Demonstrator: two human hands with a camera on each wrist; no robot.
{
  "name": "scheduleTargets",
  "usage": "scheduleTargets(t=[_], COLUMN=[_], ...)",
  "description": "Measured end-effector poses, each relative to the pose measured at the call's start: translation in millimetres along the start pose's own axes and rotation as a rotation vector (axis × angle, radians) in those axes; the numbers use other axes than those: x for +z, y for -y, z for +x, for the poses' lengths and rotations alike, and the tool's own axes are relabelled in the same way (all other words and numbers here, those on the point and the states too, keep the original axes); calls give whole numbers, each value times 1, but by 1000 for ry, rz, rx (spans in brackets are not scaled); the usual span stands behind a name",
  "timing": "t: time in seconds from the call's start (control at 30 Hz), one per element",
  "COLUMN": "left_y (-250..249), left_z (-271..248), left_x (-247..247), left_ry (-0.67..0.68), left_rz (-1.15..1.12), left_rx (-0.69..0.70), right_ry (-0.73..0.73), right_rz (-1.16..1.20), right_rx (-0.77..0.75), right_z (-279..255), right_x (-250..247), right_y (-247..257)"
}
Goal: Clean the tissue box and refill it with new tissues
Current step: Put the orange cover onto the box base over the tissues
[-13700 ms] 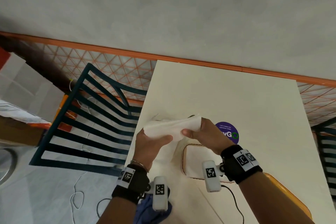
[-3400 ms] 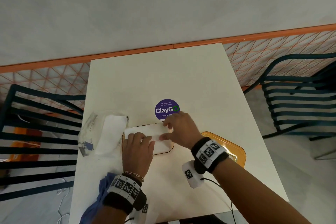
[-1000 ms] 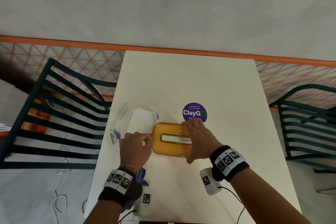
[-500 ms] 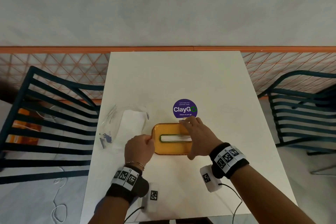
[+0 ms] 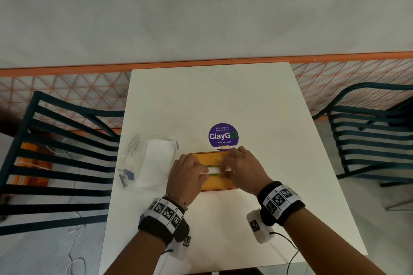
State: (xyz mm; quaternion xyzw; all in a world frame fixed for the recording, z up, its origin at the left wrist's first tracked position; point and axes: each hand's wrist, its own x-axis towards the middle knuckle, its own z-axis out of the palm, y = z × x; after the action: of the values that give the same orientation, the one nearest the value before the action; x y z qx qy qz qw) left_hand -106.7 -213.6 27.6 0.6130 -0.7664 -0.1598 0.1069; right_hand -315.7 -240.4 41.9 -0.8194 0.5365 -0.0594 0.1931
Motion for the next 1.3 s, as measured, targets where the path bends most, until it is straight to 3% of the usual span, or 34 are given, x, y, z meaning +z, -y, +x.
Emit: scheduleTargets(t=[0.13, 0.33, 0.6, 0.7, 0.77, 0.87, 0.93, 1.07, 1.3], left_y=[-1, 8, 4, 7, 7, 1, -5, -13, -28], left_z=[6, 10, 6, 1, -8, -23, -30, -24, 26], left_x=[0, -8, -15, -17, -20, -21, -15, -12, -17], left_ry=[-3, -21, -41, -80, -69, 72, 130, 69, 14], left_rz=[59, 129, 59, -123, -316, -485, -494, -550, -597], left_rx=[37, 31, -30, -159, -355, -588, -637, -707, -663], right_ry=[13, 46, 19, 23, 62, 236, 284, 224, 140], right_rz=[-34, 94, 169, 237, 350, 442, 492, 480, 510], right_rx=[-32, 8, 86, 199, 355, 515, 511, 505, 524], right_z=[5, 5, 6, -5, -15, -29, -33, -31, -3], right_x=[0, -14, -21, -21, -19, -6, 5, 8, -25], right_y=[-2, -5, -11, -21, -31, -44, -48, -50, -78])
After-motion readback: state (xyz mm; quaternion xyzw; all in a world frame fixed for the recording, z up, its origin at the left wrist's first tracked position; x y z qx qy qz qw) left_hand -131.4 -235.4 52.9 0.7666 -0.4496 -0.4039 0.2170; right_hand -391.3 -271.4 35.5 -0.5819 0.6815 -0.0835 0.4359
